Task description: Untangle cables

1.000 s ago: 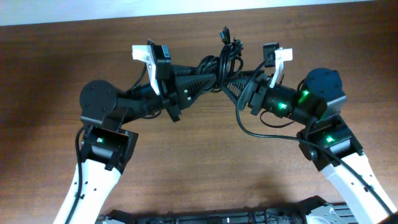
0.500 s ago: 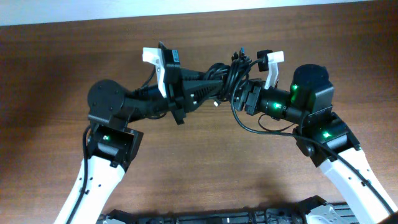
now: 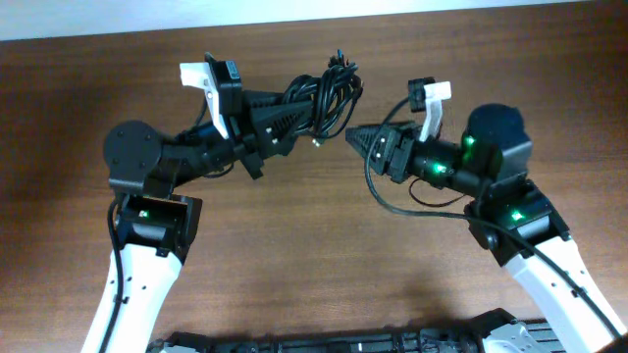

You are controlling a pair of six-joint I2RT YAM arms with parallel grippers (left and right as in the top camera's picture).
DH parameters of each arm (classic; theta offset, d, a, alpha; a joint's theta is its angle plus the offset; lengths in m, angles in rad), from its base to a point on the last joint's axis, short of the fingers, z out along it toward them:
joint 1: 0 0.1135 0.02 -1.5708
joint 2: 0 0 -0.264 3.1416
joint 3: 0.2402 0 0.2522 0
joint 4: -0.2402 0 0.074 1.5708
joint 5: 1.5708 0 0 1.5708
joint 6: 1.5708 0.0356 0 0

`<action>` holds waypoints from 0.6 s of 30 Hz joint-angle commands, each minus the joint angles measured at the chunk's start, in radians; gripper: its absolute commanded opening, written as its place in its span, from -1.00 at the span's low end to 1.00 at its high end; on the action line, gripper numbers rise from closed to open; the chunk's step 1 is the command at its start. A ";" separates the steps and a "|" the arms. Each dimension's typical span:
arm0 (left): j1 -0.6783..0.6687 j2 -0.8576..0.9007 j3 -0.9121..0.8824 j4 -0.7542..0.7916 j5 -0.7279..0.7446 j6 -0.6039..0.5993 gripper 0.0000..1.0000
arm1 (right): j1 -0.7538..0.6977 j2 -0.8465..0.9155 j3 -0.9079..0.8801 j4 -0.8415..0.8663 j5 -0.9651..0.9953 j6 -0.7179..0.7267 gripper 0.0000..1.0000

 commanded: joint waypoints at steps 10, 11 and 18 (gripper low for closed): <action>-0.063 -0.022 0.025 0.003 -0.008 0.005 -1.00 | -0.001 -0.028 0.006 0.043 -0.071 -0.055 -0.19; -0.063 -0.022 0.025 0.002 -0.012 0.005 -1.00 | -0.001 -0.028 0.006 0.035 -0.071 -0.055 -0.19; -0.064 -0.022 0.025 0.002 0.001 -0.026 -1.00 | -0.001 -0.028 0.006 0.026 -0.071 -0.055 -0.18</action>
